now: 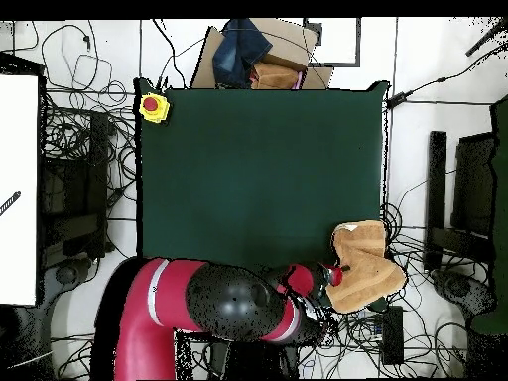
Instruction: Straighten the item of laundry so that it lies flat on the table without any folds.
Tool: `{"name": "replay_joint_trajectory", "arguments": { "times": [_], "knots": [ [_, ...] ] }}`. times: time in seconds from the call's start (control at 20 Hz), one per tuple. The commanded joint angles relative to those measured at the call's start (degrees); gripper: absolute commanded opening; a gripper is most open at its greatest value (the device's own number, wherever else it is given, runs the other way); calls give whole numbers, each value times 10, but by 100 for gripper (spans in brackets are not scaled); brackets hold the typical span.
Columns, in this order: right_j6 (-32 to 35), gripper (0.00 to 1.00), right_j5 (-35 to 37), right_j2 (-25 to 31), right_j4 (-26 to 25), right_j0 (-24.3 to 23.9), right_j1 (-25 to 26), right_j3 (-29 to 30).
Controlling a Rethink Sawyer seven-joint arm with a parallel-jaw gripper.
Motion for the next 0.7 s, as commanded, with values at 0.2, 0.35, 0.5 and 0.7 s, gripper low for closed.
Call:
{"name": "replay_joint_trajectory", "arguments": {
  "times": [0.2, 0.35, 0.5, 0.7],
  "knots": [
    [191, 0, -22, 72, 45, 17, 25, -48],
    [188, 0, -14, 93, 85, 36, 20, -59],
    [188, 0, 3, 108, 106, 44, 7, -64],
    [190, 0, 21, 121, 119, 49, -5, -66]
  ]
}}
